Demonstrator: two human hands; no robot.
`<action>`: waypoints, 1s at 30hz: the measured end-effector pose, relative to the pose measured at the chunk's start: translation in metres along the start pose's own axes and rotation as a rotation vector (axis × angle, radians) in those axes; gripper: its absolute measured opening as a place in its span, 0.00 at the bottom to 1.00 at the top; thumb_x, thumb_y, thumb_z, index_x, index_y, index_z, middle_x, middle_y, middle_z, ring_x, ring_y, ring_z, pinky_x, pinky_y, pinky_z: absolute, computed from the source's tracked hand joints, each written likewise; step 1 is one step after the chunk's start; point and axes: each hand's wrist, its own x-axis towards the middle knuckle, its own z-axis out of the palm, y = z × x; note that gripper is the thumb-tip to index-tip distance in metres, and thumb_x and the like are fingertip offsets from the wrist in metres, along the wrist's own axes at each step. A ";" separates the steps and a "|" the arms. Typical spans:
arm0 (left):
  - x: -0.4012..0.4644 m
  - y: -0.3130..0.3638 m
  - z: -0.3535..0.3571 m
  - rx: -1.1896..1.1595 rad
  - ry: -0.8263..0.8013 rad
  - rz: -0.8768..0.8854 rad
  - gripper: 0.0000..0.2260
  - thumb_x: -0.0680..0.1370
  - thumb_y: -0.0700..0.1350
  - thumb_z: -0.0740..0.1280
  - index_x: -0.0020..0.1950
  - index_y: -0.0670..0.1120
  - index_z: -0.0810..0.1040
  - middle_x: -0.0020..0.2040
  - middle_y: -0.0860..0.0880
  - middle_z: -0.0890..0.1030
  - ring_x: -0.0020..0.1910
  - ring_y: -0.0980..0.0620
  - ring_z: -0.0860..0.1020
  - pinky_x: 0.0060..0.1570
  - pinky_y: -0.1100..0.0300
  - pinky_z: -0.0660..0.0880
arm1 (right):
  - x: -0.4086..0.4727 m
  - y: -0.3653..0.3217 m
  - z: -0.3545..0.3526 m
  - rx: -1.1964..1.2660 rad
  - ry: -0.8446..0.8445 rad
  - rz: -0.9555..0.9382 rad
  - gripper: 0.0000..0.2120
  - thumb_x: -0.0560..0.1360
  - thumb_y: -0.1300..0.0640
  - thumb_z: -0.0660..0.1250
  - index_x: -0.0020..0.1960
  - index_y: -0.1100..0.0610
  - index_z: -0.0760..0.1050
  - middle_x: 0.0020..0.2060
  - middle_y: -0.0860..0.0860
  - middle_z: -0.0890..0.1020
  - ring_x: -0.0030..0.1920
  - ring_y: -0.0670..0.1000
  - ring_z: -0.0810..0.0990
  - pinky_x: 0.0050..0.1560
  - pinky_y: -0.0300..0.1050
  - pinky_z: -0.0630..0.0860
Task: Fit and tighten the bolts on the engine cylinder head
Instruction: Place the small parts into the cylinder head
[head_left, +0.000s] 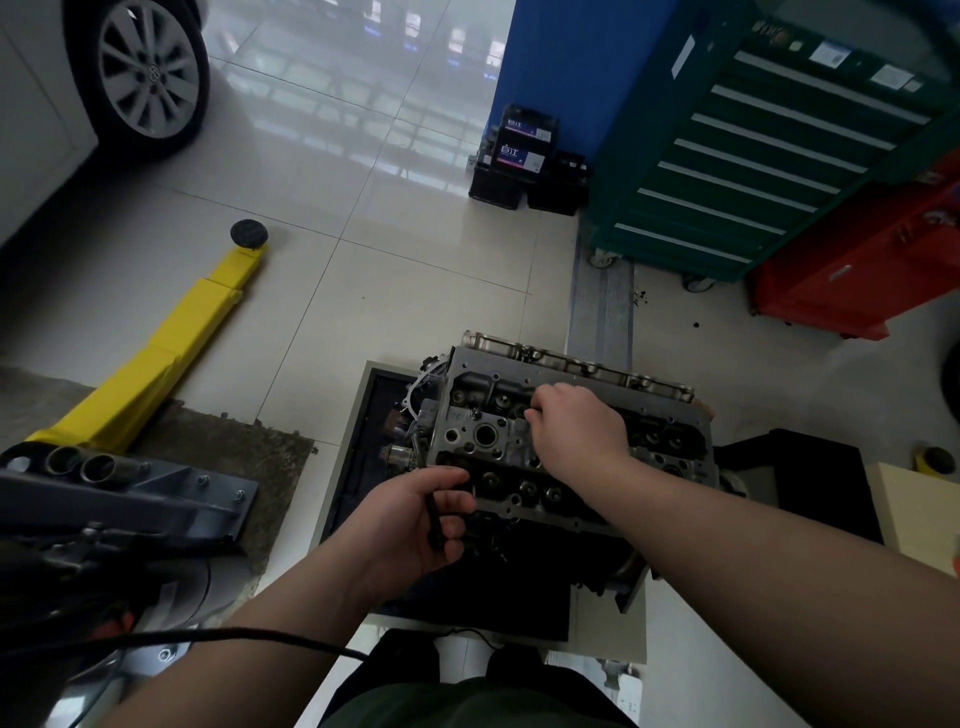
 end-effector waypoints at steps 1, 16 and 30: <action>-0.001 0.000 0.000 0.002 0.006 0.002 0.13 0.76 0.44 0.72 0.60 0.45 0.79 0.39 0.44 0.80 0.29 0.50 0.71 0.31 0.57 0.70 | 0.000 0.003 0.002 -0.006 0.008 -0.010 0.12 0.85 0.45 0.56 0.59 0.49 0.75 0.54 0.48 0.79 0.57 0.53 0.76 0.47 0.50 0.75; -0.008 0.001 0.021 0.005 -0.009 0.090 0.21 0.86 0.55 0.58 0.71 0.45 0.78 0.62 0.42 0.85 0.56 0.44 0.85 0.61 0.44 0.74 | -0.054 -0.004 0.005 0.550 0.129 -0.065 0.10 0.81 0.42 0.63 0.58 0.46 0.76 0.48 0.46 0.83 0.49 0.51 0.80 0.48 0.48 0.77; -0.016 0.007 0.027 0.311 0.034 0.158 0.21 0.83 0.59 0.64 0.64 0.44 0.80 0.56 0.37 0.86 0.34 0.47 0.82 0.27 0.60 0.74 | -0.120 -0.015 -0.007 0.715 0.475 -0.192 0.06 0.79 0.61 0.69 0.55 0.58 0.81 0.47 0.49 0.81 0.47 0.48 0.79 0.50 0.45 0.78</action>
